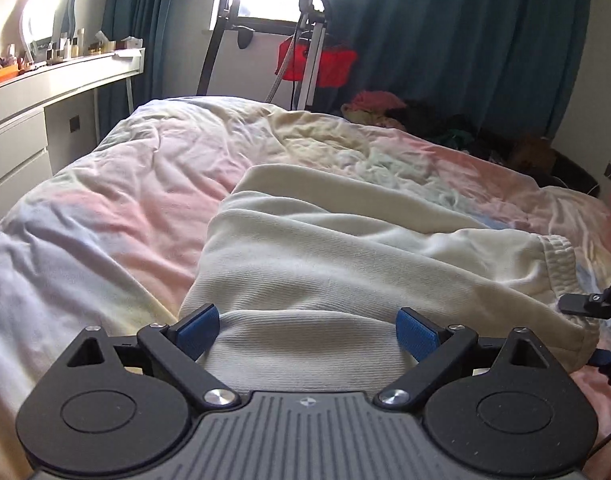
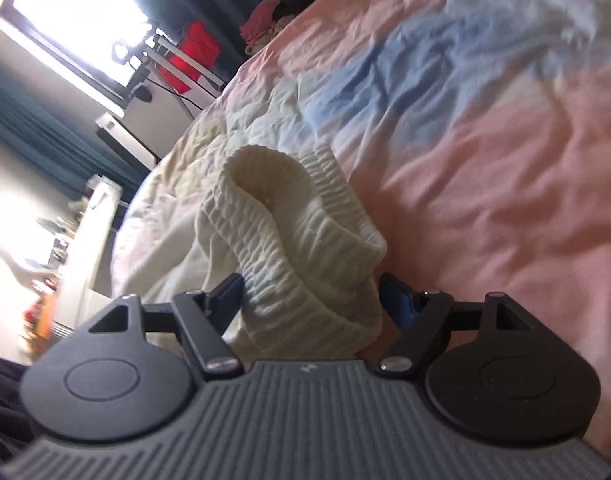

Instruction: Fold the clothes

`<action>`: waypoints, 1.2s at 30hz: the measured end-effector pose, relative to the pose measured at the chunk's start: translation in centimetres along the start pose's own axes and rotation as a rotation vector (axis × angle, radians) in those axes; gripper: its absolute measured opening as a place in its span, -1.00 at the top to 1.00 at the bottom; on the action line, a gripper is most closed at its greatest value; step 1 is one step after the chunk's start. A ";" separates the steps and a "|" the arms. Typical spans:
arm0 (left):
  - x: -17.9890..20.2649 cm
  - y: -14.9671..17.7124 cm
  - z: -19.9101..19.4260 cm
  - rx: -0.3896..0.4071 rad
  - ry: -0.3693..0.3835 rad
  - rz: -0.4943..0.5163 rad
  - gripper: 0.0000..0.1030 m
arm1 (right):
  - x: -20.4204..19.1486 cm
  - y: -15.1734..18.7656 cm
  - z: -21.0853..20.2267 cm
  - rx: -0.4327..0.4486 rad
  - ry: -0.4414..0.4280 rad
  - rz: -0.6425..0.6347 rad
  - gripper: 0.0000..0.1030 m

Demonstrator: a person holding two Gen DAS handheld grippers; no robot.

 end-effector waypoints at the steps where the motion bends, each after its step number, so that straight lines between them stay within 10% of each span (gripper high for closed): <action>1: 0.0 0.0 0.0 -0.002 -0.003 0.004 -0.87 | -0.4 -0.1 -0.6 0.022 0.005 -0.032 -0.49; 17: -0.2 0.4 -0.4 -0.016 -0.028 0.024 -0.89 | 0.4 3.0 2.0 -0.108 -0.087 0.128 -0.61; 22: -0.7 0.6 -0.3 -0.031 -0.031 -0.004 -0.91 | -1.2 2.5 1.0 0.000 -0.017 -0.041 0.05; 27: -1.4 0.7 -0.2 -0.049 -0.034 -0.043 -0.93 | -2.0 1.7 -1.3 0.093 -0.029 -0.128 0.15; 36: -3.1 0.1 -0.3 -0.079 0.049 -0.144 -0.92 | 2.3 3.6 2.8 -0.189 -0.091 0.198 -0.59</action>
Point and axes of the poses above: each gripper's, at about its wrist camera, not at the fingertips, and z roughly the way its jaws point, x to its right, y to its underside, the point moved 5 cm from there along z, roughly the way its jaws point, and after that the axes turned 3 degrees about x, right-handed, at the moved point
